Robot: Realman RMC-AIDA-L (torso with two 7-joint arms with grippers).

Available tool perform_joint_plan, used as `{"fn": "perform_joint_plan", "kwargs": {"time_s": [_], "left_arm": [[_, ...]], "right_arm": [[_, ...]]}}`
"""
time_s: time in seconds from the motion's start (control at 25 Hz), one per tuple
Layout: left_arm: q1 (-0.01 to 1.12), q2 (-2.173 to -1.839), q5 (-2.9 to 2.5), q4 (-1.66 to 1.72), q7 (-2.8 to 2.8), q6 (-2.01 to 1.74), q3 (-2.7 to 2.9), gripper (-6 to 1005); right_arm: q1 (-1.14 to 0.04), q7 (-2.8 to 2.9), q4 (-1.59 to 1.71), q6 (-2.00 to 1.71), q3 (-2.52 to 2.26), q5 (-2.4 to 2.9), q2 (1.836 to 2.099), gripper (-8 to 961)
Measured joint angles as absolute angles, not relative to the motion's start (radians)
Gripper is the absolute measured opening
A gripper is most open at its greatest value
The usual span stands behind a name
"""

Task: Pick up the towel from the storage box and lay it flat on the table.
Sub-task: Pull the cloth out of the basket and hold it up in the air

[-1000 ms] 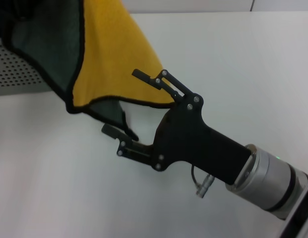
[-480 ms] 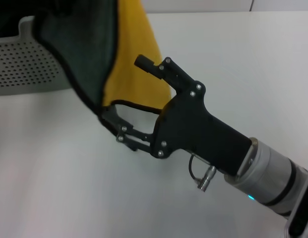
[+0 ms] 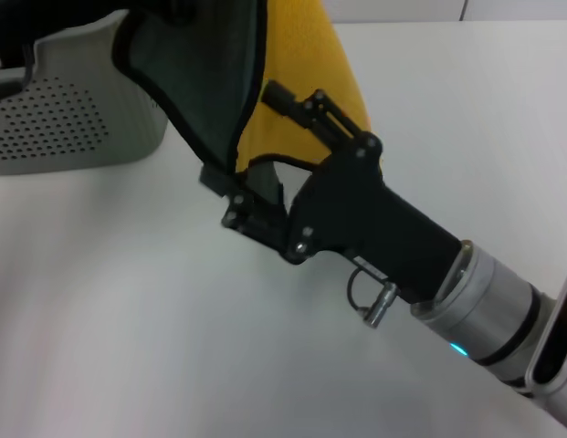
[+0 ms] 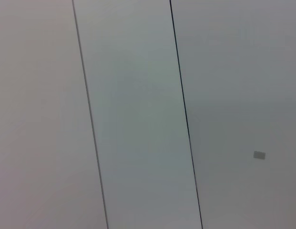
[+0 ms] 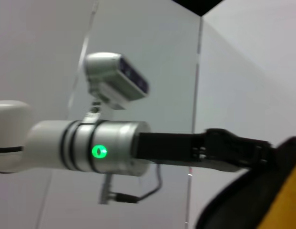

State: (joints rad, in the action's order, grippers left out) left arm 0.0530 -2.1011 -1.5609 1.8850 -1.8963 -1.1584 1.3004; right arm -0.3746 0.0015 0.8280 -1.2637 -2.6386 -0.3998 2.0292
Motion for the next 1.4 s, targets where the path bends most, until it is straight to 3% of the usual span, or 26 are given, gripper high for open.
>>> {"fn": "perform_joint_plan", "kwargs": {"time_s": [0.44, 1.4], "left_arm": [[0.032, -2.101, -1.555, 1.899, -1.894, -1.137, 1.315, 24], [0.026, -2.100, -1.559, 1.900, -1.894, -1.125, 1.319, 25]], "right_arm": [[-0.333, -0.002, 0.829, -1.268, -2.645, -0.473, 2.029, 689], [-0.328, 0.105, 0.764, -1.280, -2.642, -0.521, 2.029, 388]]}}
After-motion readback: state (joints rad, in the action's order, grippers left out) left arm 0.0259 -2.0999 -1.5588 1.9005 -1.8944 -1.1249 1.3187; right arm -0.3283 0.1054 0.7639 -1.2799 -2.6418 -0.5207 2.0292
